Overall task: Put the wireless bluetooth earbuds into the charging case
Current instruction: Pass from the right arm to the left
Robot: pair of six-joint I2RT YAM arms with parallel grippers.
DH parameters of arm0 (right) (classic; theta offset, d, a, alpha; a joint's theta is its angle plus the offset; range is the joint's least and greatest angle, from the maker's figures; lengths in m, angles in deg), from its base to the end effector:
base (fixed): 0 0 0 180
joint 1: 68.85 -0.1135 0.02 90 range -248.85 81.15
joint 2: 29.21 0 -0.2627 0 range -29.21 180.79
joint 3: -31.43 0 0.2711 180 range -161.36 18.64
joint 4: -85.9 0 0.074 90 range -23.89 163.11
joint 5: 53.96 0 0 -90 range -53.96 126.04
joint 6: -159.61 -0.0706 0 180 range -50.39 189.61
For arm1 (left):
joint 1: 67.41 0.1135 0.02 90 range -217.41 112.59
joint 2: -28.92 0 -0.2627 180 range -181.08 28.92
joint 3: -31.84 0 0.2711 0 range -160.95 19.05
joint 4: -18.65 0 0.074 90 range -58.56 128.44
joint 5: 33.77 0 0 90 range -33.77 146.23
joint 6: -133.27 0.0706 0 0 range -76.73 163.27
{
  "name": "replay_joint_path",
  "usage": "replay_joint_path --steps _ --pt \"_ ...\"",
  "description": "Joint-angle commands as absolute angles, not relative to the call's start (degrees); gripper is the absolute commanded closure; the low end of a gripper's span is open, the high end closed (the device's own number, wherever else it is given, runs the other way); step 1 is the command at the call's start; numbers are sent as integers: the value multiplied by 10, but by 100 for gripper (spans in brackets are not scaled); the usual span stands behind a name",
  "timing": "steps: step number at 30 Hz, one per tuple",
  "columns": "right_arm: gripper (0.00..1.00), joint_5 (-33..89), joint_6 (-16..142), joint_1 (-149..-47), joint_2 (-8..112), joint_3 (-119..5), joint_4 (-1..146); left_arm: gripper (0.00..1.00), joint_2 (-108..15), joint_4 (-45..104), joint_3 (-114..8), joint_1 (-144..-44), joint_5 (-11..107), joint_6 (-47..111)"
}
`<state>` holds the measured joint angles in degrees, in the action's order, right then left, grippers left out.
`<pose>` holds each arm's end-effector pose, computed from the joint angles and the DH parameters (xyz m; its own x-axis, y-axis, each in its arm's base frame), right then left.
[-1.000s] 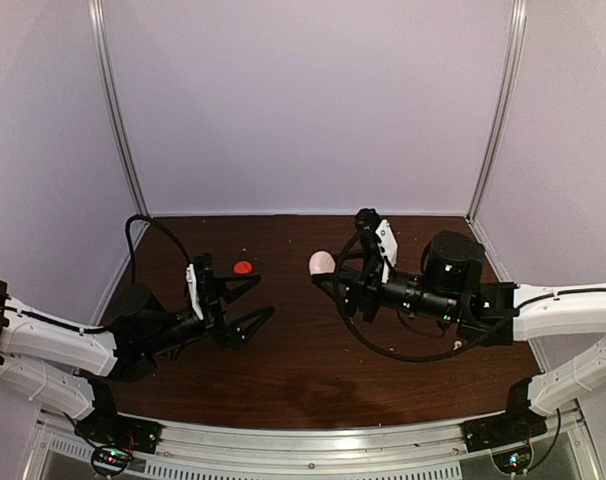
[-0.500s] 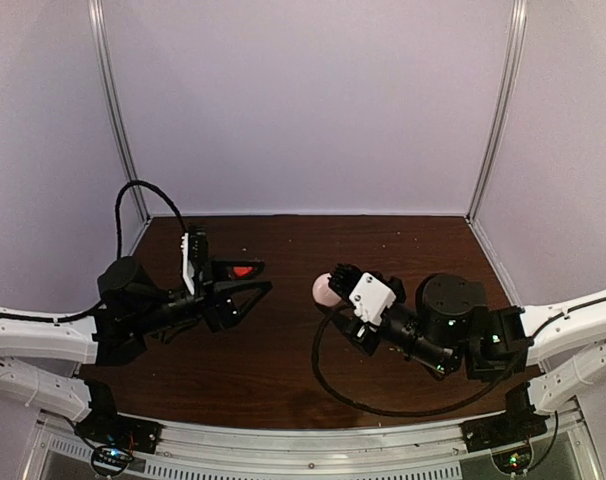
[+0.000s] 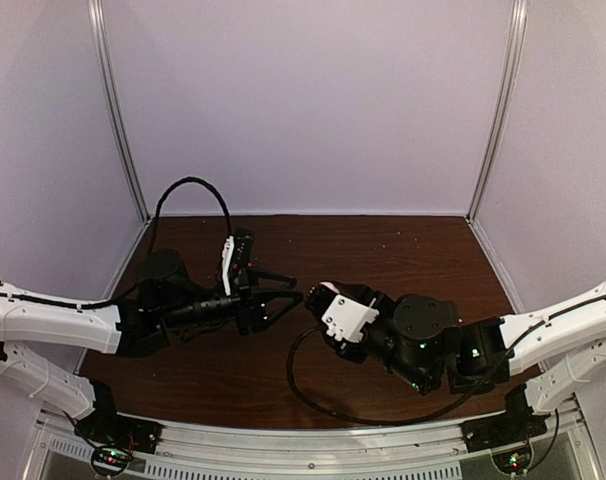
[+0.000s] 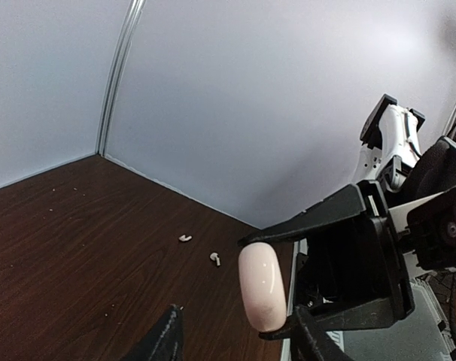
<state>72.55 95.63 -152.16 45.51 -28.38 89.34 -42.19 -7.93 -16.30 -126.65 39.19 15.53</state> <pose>0.0814 0.3337 0.2712 0.2996 -0.4726 -0.8288 -0.6665 0.5179 -0.5362 0.1488 -0.2905 0.2652 -0.4235 -0.1585 -0.8919 0.8745 0.1852 -0.4482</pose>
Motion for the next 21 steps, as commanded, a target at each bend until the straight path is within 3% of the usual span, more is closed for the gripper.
replay_joint_path --steps 1,16,21 --pt "52 757 965 -1528 455 -301 907 51 -441 -86 -188 -1275 379 146" --pt "52 757 967 -1532 451 -293 913 51 -495 -88 -232 -1289 350 140" --pt "52 760 968 -1532 450 -291 911 60 -507 -87 -239 -1292 348 143"
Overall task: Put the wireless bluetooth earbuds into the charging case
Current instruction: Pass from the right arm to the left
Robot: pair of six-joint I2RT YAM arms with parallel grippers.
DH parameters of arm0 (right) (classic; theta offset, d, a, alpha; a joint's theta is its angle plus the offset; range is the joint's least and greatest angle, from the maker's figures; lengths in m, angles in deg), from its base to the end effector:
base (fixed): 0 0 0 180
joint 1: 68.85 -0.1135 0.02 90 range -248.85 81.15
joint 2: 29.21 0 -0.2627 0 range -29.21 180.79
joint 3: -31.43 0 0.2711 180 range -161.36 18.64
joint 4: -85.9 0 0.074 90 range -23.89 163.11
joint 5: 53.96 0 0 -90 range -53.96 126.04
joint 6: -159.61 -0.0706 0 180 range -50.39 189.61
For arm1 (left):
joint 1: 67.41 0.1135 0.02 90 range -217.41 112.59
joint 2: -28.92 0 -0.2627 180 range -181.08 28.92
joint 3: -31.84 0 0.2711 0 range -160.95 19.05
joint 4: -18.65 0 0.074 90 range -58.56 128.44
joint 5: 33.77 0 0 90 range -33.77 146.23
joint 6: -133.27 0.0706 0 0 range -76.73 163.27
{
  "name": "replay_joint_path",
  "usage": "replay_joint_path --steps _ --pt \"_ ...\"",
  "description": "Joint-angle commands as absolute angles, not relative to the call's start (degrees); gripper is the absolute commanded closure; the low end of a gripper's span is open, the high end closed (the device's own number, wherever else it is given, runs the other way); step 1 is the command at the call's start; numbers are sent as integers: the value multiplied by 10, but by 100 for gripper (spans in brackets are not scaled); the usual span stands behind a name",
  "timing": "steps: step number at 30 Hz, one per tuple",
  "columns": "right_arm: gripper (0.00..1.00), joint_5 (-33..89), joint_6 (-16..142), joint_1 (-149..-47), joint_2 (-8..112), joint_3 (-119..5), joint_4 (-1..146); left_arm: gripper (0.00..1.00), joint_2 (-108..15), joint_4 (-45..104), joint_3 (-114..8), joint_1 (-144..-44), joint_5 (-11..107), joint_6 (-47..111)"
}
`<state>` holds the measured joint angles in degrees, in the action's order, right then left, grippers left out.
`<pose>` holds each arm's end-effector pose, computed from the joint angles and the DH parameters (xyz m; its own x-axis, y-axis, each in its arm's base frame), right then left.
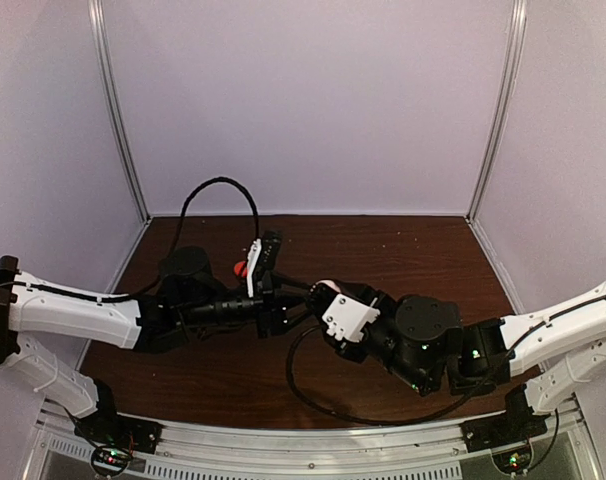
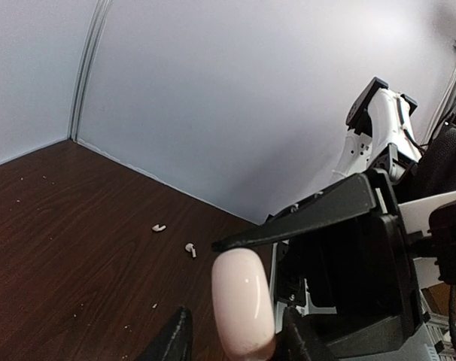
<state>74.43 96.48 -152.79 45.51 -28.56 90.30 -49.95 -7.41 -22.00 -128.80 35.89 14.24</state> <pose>0.0795 0.3337 0.2748 0.3062 -0.4710 -0.8272 -0.6463 0.5352 -0.5440 0.1485 -0.3235 0.2591 -0.4727 -0.0836 -0.8773 0.8694 0.1182 -0.4797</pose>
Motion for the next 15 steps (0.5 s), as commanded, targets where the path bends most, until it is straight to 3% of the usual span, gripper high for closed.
replay_joint_path --steps 1,6,10,15 --pt "52 760 968 -1533 449 -290 911 64 -506 -86 -239 -1291 351 143" --pt "52 760 969 -1533 446 -284 911 79 -501 -81 -237 -1292 361 143" --pt "50 757 966 -1533 444 -280 912 99 -498 -78 -237 -1291 363 144" --pt "38 751 953 -1533 441 -278 898 100 -491 -72 -235 -1292 370 149"
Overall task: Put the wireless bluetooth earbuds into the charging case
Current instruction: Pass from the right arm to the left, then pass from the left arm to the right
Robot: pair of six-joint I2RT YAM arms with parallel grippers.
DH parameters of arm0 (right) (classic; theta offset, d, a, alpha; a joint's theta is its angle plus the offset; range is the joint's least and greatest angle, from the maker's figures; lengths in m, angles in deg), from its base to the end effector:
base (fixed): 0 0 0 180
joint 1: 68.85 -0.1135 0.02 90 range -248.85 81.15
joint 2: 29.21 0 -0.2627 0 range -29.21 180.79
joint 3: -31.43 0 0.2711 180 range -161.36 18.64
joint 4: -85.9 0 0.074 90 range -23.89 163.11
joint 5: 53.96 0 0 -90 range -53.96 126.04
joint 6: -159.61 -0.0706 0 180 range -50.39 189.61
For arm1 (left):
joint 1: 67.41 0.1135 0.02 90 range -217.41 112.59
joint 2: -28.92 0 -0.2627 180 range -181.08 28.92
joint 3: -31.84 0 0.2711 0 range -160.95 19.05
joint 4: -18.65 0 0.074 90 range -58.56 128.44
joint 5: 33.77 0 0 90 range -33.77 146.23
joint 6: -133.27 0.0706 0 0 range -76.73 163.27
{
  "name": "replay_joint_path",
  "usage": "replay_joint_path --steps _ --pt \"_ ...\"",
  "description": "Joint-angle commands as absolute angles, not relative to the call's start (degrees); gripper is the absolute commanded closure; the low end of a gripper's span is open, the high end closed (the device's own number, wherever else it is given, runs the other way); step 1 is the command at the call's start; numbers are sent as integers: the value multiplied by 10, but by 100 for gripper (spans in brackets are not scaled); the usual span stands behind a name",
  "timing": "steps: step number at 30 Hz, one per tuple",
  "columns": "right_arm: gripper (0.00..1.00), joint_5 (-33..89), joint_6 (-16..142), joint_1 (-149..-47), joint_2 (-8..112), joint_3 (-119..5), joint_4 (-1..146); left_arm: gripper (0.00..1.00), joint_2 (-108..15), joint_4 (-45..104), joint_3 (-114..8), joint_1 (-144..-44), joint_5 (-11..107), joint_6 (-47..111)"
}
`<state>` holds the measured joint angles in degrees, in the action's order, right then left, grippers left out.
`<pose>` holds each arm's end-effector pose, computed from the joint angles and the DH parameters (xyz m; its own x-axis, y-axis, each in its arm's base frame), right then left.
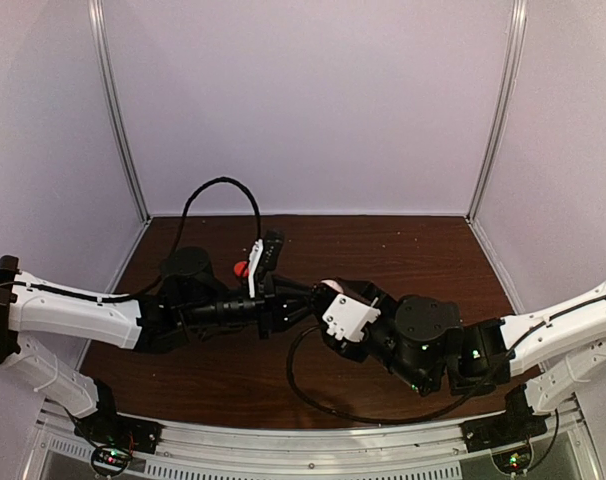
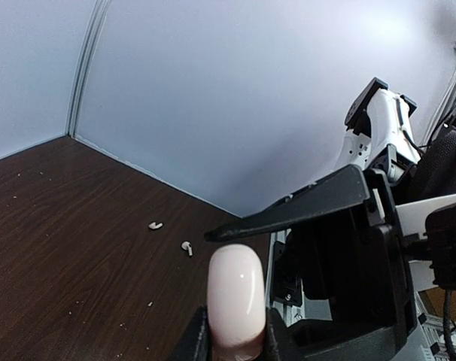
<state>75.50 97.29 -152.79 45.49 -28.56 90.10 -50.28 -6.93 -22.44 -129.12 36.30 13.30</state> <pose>0.0804 0.3326 0.2746 0.3089 -0.4871 -0.8168 -0.6304 0.5382 -0.5594 0.1480 -0.3258 0.2589 -0.4895 -0.0814 -0.8682 0.8598 0.1209 -0.4961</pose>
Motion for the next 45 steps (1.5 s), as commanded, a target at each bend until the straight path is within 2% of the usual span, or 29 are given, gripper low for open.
replay_joint_path --steps 1,6,11,13,19,27,40,45 --pt "35 747 948 -1533 436 -277 896 100 -488 -68 -234 -1291 373 153" --pt "17 706 909 -1533 396 -268 851 100 -464 -16 -236 -1292 395 194" --pt "14 583 844 -1528 333 -275 740 100 -433 78 -247 -1292 374 293" --pt "17 532 816 -1524 312 -282 692 100 -422 119 -250 -1292 342 339" --pt "34 401 737 -1495 263 -286 644 100 -391 161 -239 -1292 262 426" --pt "41 264 696 -1445 307 -317 622 100 -399 196 -261 -1292 214 461" --pt "51 224 689 -1430 379 -368 605 100 -436 223 -288 -1296 192 472" --pt "59 217 718 -1428 398 -387 583 100 -444 235 -297 -1298 189 478"
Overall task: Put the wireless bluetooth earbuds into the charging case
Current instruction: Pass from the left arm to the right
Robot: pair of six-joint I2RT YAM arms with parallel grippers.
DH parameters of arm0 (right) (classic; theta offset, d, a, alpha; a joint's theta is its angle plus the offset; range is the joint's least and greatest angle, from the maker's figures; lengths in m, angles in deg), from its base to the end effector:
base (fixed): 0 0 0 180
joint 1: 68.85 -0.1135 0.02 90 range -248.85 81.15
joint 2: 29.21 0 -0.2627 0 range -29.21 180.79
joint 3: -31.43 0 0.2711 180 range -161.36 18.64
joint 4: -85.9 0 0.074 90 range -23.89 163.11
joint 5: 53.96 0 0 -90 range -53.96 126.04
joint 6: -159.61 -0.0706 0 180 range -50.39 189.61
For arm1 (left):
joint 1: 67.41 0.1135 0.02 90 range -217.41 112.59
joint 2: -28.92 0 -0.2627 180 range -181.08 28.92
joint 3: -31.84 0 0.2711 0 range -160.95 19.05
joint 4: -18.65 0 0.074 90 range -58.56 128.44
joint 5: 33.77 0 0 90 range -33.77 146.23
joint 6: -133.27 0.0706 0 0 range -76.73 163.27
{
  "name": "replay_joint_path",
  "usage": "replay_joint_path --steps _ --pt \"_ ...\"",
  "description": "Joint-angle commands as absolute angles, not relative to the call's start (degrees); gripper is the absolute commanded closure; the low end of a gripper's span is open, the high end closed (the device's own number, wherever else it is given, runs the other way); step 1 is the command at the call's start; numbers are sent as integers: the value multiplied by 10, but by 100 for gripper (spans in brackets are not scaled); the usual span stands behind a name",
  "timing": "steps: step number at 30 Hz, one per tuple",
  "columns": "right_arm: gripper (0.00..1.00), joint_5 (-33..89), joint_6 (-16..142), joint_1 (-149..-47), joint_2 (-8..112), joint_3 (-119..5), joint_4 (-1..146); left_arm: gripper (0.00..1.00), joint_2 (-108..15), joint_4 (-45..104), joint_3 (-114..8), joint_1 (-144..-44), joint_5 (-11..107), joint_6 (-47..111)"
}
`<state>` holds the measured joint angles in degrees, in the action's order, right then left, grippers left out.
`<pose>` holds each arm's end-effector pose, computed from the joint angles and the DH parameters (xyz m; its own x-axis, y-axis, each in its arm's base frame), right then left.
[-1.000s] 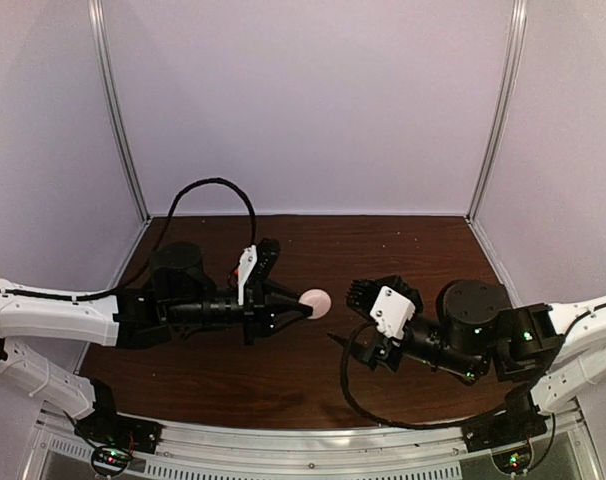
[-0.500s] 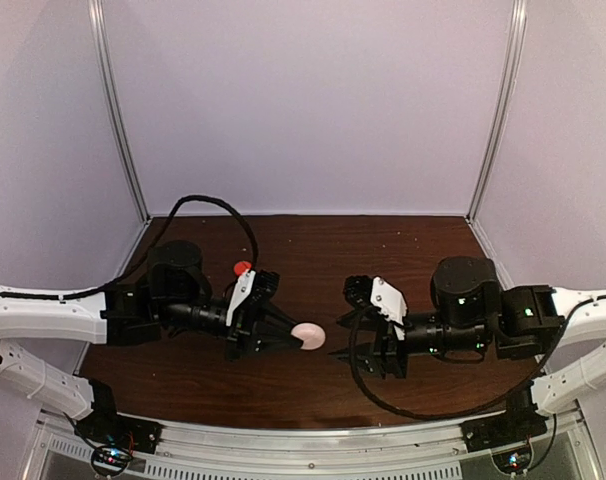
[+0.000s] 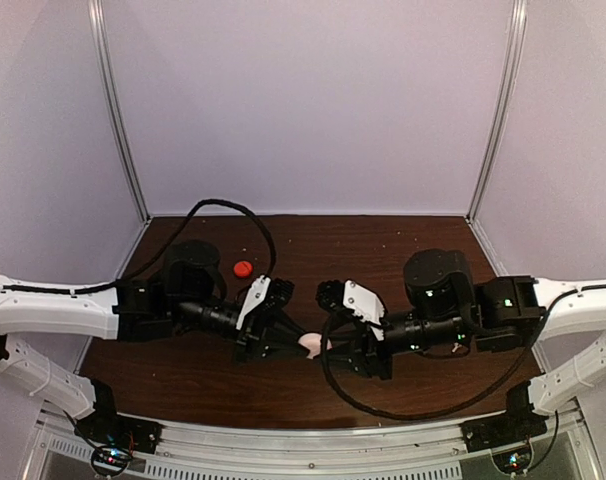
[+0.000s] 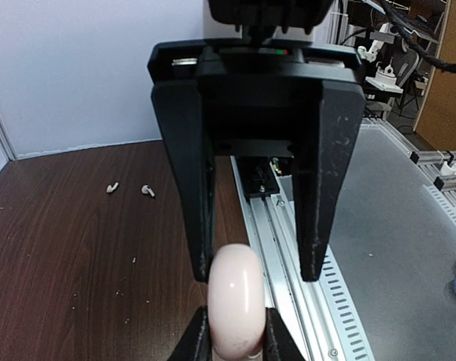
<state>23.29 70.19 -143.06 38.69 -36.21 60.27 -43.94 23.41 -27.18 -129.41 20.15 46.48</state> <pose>0.0723 0.3129 0.2933 -0.1088 -0.4209 -0.9006 -0.9937 0.0701 0.0873 0.1182 -0.3109 0.2579 -0.0949 0.2748 -0.9568 0.9825 -0.1290 -0.1345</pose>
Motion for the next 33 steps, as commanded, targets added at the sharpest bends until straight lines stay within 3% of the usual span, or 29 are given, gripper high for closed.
replay_joint_path --steps 1,14,24,25,28,33 --pt "62 216 721 -1427 402 -390 579 100 -445 235 -297 -1298 189 479" --pt "86 186 734 -1406 421 -409 550 100 -439 231 -293 -1298 209 489" --pt "89 152 687 -1358 364 -373 689 40 -289 47 -163 -1297 360 456" --pt "89 150 675 -1357 361 -370 709 37 -277 29 -149 -1297 363 454" --pt "89 139 657 -1354 360 -360 776 37 -276 13 -140 -1296 362 447" --pt "90 124 641 -1354 371 -342 874 47 -334 15 -180 -1297 311 410"
